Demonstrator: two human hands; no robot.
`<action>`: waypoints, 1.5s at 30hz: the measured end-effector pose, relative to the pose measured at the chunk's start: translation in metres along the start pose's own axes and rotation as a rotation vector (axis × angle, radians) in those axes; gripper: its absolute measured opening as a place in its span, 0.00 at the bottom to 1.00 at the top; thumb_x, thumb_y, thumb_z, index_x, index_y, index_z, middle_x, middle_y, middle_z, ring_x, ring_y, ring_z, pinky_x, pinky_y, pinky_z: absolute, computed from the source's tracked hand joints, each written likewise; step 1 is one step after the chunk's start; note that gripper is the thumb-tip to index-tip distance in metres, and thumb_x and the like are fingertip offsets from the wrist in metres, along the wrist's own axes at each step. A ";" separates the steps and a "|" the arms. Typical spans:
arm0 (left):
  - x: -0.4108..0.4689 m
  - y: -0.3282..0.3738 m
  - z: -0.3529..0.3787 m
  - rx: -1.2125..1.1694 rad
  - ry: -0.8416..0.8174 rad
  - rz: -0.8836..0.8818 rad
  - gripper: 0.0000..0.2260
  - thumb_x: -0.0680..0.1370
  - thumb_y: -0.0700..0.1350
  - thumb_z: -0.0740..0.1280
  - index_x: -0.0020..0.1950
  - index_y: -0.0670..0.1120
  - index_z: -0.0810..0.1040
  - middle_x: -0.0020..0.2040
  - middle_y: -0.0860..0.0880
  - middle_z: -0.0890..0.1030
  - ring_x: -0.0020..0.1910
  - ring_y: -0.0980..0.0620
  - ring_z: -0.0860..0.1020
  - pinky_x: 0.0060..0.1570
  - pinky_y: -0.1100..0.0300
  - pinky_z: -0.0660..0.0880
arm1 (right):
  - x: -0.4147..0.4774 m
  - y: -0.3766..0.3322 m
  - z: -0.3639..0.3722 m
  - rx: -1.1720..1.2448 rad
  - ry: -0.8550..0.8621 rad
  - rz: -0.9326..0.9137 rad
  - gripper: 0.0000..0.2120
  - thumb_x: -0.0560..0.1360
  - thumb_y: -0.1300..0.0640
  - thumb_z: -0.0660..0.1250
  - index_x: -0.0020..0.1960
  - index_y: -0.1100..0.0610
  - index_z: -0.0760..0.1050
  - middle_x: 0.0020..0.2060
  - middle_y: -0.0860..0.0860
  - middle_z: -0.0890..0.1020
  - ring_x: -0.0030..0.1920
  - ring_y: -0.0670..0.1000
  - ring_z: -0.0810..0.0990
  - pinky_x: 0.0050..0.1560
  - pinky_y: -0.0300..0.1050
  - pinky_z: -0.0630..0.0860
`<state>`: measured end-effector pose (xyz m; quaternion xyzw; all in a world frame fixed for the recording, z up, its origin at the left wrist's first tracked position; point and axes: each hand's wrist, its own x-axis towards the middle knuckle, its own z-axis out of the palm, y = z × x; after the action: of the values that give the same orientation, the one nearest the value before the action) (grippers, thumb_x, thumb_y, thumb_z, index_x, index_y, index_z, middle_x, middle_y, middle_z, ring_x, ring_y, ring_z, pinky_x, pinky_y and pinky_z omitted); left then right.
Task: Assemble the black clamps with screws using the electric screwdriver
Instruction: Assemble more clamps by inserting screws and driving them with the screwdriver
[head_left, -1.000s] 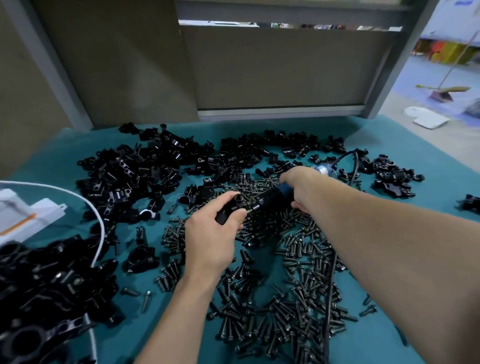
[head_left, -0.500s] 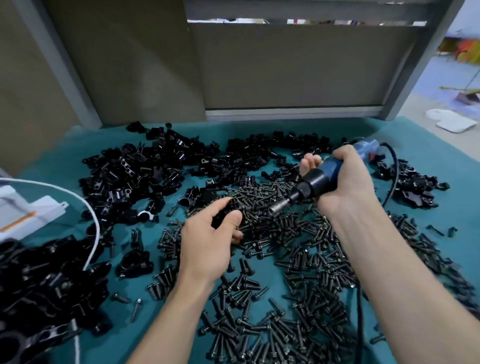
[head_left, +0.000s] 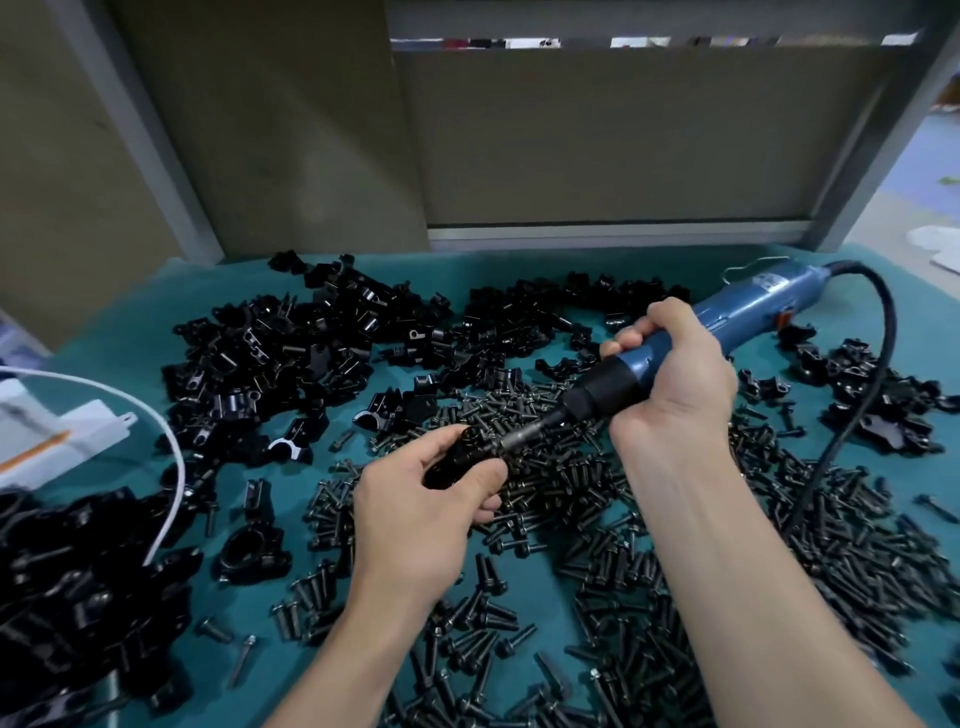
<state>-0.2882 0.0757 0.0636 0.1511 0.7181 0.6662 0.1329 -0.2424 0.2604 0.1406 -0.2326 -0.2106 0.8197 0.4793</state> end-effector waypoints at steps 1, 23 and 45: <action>0.000 0.000 0.001 0.005 0.007 0.000 0.27 0.72 0.44 0.81 0.69 0.53 0.79 0.40 0.56 0.88 0.36 0.53 0.87 0.41 0.59 0.85 | 0.000 0.000 0.000 0.006 -0.002 -0.003 0.11 0.74 0.71 0.67 0.51 0.60 0.70 0.30 0.53 0.74 0.25 0.50 0.73 0.31 0.43 0.75; 0.001 0.003 -0.001 -0.360 -0.030 -0.169 0.31 0.71 0.34 0.78 0.74 0.38 0.74 0.38 0.43 0.87 0.32 0.45 0.85 0.31 0.60 0.82 | -0.008 0.009 0.005 0.025 -0.194 -0.044 0.12 0.75 0.73 0.65 0.48 0.57 0.70 0.31 0.52 0.73 0.28 0.50 0.72 0.32 0.45 0.75; -0.004 0.006 0.007 -0.378 -0.035 -0.207 0.18 0.73 0.35 0.78 0.55 0.54 0.79 0.39 0.47 0.88 0.30 0.44 0.85 0.30 0.60 0.81 | -0.007 0.006 0.005 0.052 -0.248 -0.032 0.12 0.75 0.73 0.64 0.47 0.56 0.71 0.31 0.52 0.73 0.28 0.51 0.71 0.33 0.45 0.75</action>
<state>-0.2818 0.0805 0.0693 0.0604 0.5899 0.7690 0.2388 -0.2463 0.2508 0.1432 -0.1136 -0.2507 0.8396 0.4683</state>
